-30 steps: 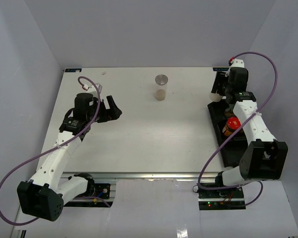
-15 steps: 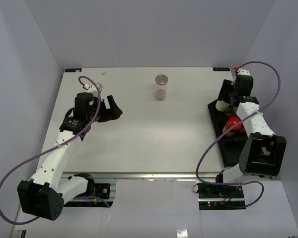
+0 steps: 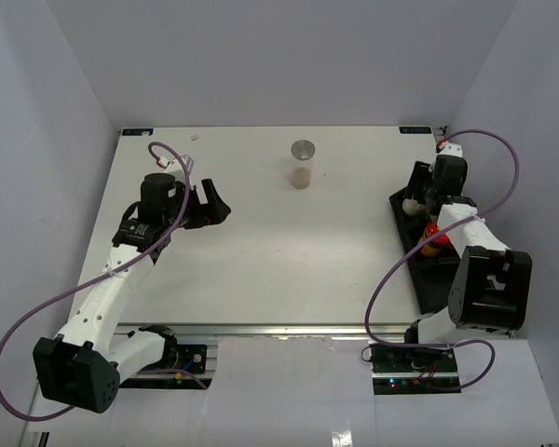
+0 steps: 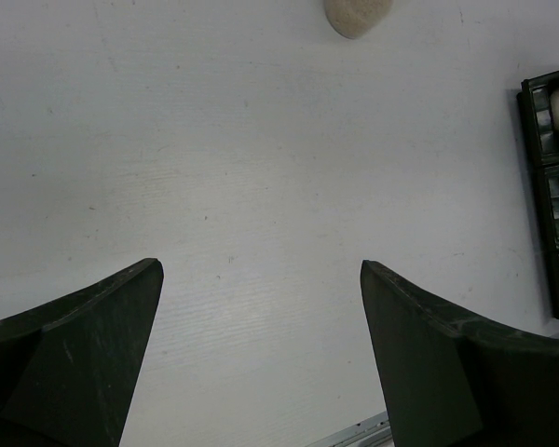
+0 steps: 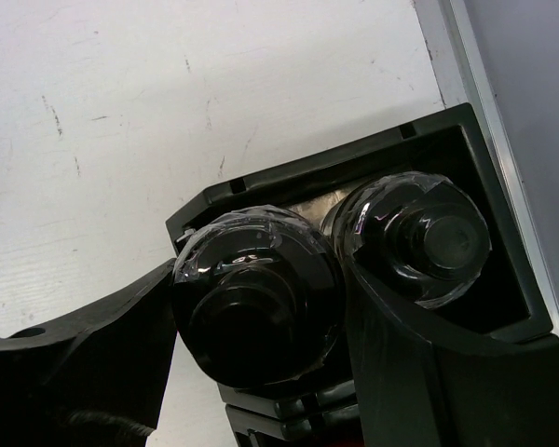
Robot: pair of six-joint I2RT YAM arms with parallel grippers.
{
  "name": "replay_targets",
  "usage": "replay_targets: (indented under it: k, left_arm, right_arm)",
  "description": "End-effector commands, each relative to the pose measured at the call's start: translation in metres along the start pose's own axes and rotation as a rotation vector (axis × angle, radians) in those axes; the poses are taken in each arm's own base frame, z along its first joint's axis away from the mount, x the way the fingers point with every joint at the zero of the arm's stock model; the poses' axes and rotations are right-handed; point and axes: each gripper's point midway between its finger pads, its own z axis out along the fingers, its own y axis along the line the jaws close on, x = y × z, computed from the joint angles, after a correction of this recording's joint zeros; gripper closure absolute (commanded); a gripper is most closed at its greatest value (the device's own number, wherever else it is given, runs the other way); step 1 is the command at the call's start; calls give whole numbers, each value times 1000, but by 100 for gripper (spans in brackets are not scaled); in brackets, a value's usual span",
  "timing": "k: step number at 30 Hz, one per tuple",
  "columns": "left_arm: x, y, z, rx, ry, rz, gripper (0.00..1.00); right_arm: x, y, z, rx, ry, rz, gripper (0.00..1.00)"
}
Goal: Organize the condiment bottles
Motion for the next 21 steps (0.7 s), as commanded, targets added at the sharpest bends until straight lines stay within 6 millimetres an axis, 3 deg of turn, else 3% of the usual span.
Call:
replay_targets:
  k: [1,13,21]
  left_arm:
    - [-14,-7,-4,27,-42,21,2]
    - [-21,-9,-7,29,-55,29,2]
    - [-23,-11,-8,30,-57,32,2]
  right_arm:
    - [-40,-4,2,24,-166,15,65]
    - [-36,-1,9,12,-135,19,29]
    - [-43,-3,7,21,-124,11,18]
